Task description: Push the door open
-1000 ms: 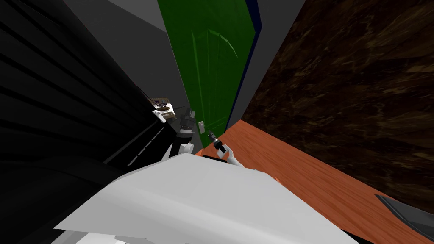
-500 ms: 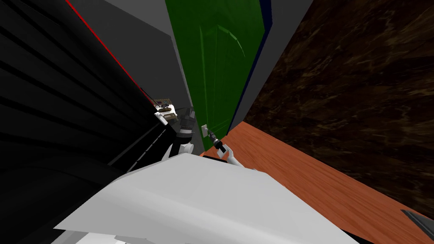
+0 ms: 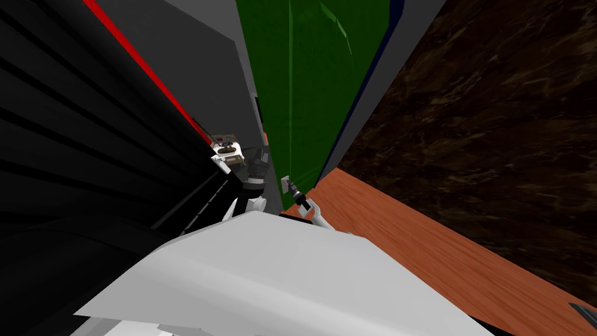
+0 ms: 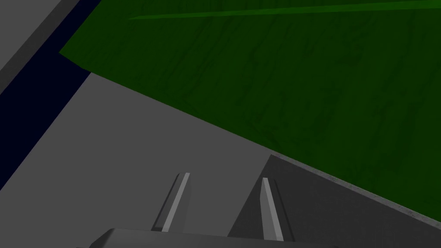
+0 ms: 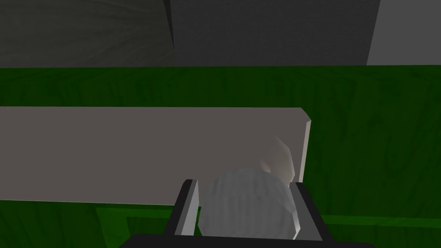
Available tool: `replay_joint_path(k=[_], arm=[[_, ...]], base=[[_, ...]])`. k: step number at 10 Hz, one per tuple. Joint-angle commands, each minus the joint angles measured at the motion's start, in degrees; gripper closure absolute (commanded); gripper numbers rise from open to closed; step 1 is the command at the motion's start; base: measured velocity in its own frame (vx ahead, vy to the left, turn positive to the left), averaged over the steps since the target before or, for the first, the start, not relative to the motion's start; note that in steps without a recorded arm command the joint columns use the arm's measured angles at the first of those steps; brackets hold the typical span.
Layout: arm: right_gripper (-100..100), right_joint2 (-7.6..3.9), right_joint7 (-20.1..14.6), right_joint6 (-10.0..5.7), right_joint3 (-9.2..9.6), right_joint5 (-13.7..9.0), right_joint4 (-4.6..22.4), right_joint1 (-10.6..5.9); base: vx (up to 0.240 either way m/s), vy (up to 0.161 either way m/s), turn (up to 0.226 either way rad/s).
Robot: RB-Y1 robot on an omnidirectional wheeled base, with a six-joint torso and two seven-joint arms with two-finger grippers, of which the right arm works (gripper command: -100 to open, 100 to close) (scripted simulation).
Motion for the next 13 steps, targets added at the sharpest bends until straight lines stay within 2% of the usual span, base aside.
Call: replay_joint_path(k=[1,5,10,13], arm=[[100,-0.04,-0.01,0.01,0.01,0.0,0.01,0.03],[100,-0.04,-0.01,0.01,0.01,0.0,0.01,0.03],[100,-0.13,-0.28,0.51,-1.13,2.0,-1.19,1.5],[100,-0.16,-0.54,0.91,-2.11,3.77,-2.2,3.01]], base=[[-0.012,-0.024,0.02],[-0.001,-0.004,0.004],[0.08,0.146,-0.08],[0.099,0.175,-0.107]])
